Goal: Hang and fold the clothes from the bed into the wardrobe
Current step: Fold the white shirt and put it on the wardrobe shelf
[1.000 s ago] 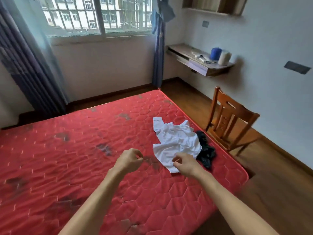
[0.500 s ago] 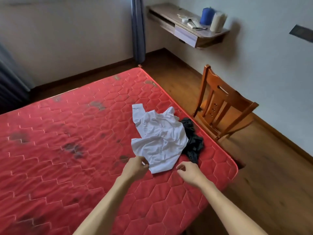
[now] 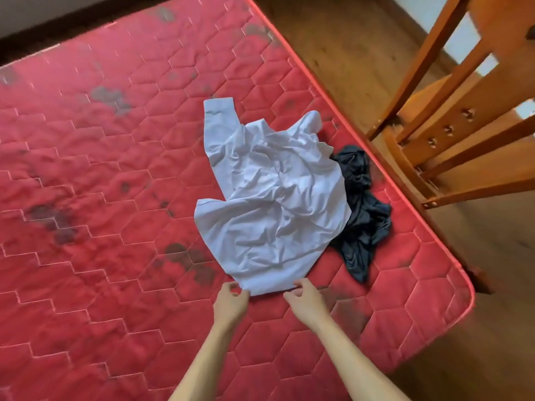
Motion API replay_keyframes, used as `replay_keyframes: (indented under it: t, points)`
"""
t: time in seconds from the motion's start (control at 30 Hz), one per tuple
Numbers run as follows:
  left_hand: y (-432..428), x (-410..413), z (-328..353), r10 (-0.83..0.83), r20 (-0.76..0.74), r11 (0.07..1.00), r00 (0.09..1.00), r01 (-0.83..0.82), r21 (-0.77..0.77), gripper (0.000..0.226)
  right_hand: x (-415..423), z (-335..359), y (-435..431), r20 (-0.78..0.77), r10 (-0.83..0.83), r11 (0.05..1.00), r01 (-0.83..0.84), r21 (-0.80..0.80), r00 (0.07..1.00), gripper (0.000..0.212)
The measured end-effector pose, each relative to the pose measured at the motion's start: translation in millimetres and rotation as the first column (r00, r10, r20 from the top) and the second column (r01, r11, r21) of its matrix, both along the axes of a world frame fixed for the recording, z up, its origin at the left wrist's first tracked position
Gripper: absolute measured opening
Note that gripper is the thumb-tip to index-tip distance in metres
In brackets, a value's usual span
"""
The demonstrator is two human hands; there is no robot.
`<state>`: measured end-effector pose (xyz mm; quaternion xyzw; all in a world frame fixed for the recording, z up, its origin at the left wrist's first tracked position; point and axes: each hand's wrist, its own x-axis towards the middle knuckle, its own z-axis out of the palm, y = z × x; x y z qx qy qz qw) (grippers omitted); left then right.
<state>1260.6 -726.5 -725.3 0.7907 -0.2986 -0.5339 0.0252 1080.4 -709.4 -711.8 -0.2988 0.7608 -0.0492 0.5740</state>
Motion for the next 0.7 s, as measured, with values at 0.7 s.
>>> replay_keyframes:
  t: [0.7]
  points:
    - [13,28,59,-0.379,-0.213,0.881,0.901,0.281,-0.38,0.036,28,2,-20,-0.159,-0.31,0.94,0.278,-0.196,0.937,0.106]
